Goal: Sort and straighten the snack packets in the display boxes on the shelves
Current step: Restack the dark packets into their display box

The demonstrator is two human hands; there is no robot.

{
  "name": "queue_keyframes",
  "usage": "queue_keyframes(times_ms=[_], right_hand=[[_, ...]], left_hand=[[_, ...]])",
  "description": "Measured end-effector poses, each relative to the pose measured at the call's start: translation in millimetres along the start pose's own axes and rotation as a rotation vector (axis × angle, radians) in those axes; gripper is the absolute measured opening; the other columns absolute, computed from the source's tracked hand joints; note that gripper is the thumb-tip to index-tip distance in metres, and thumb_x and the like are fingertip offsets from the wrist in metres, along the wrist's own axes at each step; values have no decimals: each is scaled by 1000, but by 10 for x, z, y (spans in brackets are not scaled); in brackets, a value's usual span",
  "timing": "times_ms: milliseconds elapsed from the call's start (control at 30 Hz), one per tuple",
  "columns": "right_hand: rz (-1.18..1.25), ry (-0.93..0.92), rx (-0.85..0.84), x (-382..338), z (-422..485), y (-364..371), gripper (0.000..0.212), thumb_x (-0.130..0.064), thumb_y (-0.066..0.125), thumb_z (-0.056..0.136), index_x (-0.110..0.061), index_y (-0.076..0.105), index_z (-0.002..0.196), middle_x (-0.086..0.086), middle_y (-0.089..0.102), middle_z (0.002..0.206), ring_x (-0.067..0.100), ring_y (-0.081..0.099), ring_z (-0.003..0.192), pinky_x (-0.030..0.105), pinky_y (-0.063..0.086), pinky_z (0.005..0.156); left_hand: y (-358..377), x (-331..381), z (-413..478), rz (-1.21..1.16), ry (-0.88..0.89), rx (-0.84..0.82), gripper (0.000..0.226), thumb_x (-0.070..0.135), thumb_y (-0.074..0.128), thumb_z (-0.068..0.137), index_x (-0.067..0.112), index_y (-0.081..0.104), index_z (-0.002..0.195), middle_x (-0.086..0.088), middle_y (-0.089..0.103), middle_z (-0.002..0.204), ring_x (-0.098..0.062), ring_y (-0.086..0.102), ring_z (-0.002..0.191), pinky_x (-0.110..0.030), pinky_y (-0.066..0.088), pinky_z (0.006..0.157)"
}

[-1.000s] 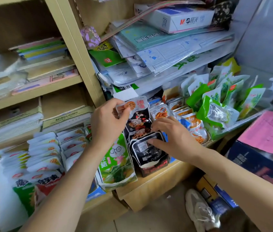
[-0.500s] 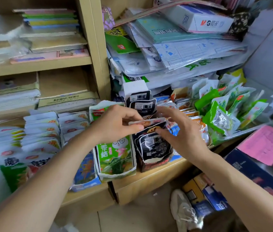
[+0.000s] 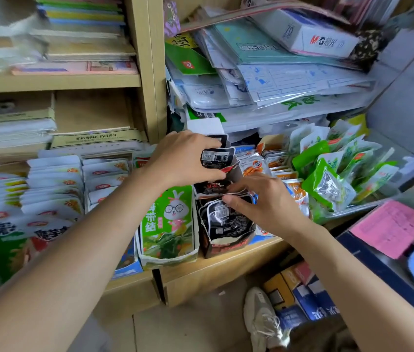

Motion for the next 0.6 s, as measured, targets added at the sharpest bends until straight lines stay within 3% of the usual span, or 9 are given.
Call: queue_keyframes(times_ms=[67, 167, 267, 367, 433, 600], right_hand=[[1, 20, 42, 22, 6, 25, 48, -66, 58, 83, -23, 75, 94, -3, 67, 80, 12, 58, 75, 38, 49, 66], [16, -4, 88, 20, 4, 51, 46, -63, 60, 83, -20, 76, 90, -2, 67, 75, 13, 59, 73, 40, 50, 62], [22, -31, 71, 50, 9, 64, 47, -62, 59, 85, -17, 75, 85, 0, 67, 71, 17, 62, 73, 42, 51, 61], [3, -21, 48, 93, 28, 74, 65, -72, 50, 86, -11, 70, 77, 5, 64, 66, 22, 60, 72, 42, 50, 61], [1, -19, 42, 83, 33, 63, 61, -70, 52, 86, -12, 68, 75, 4, 63, 66, 21, 60, 71, 41, 50, 61], [58, 19, 90, 56, 32, -19, 23, -41, 67, 92, -20, 76, 88, 6, 65, 65, 26, 60, 61, 44, 49, 53]], left_hand=[[-5, -16, 70, 29, 9, 52, 44, 53, 73, 84, 37, 69, 124, 3, 72, 118, -25, 64, 110, -32, 46, 87], [-5, -117, 131, -114, -52, 141, 19, 35, 81, 82, 30, 78, 100, 5, 76, 90, -16, 67, 84, -32, 54, 77], [38, -148, 149, -182, -44, 257, 15, 29, 81, 83, 22, 81, 96, 2, 77, 84, -16, 67, 76, -35, 57, 77], [-29, -147, 136, -224, -26, 448, 13, 25, 80, 84, 20, 81, 95, 1, 77, 82, -18, 70, 74, -34, 58, 75], [-52, -166, 128, -240, -33, 507, 14, 26, 80, 83, 21, 81, 95, 2, 78, 83, -17, 69, 72, -32, 57, 74], [40, -205, 152, -273, -52, 320, 12, 33, 83, 80, 29, 81, 92, 13, 71, 73, 3, 58, 64, -19, 47, 65]])
Point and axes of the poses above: each hand's wrist, its own z-axis towards the middle knuckle, its own y-axis out of the palm, x = y × z, the point moved 2 cm from there along z, towards the middle knuckle
